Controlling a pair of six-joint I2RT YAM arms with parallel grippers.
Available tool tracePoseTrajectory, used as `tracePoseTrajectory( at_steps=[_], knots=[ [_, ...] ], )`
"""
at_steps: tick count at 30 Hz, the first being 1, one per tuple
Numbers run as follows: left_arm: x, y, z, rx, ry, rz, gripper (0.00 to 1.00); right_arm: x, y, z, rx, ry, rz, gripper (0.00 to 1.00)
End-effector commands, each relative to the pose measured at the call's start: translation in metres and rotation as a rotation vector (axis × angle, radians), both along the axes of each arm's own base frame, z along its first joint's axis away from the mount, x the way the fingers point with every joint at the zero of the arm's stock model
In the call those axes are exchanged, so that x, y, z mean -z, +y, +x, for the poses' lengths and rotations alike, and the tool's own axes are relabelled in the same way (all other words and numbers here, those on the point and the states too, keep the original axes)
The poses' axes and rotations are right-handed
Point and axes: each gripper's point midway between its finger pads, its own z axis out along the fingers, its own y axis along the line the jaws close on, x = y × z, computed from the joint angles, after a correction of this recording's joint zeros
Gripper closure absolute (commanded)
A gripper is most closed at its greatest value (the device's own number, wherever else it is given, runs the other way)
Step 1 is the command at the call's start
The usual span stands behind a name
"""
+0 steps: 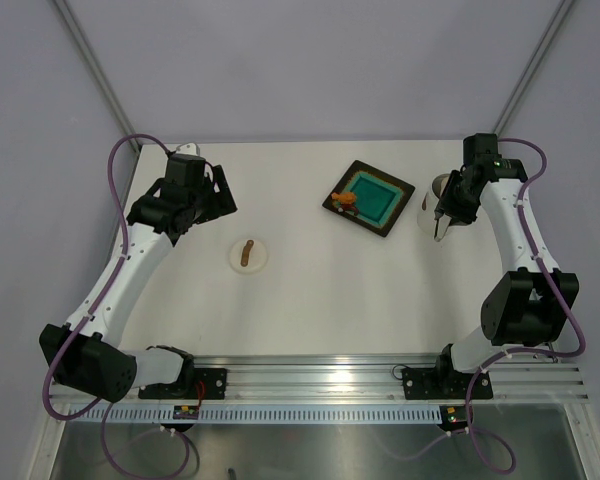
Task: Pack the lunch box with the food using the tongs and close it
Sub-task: Place the fake food in the packing box.
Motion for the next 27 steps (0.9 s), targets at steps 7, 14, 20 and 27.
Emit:
tracePoseTrajectory(
  at_steps=[7, 14, 20, 27],
  knots=[
    [-0.013, -0.002, 0.009, 0.009, -0.054, -0.011, 0.22, -0.011, 0.001, 0.003, -0.014, -0.046, 0.001, 0.57],
    [-0.014, -0.001, 0.008, 0.008, -0.057, -0.007, 0.22, -0.017, 0.001, 0.004, -0.014, -0.060, 0.004, 0.56],
    [-0.014, -0.001, 0.008, 0.006, -0.056, -0.011, 0.22, -0.020, 0.002, 0.003, -0.015, -0.063, 0.005, 0.53],
    [-0.013, -0.001, 0.008, 0.007, -0.055, -0.009, 0.22, -0.023, 0.002, 0.002, -0.017, -0.073, 0.005, 0.53]
  ],
)
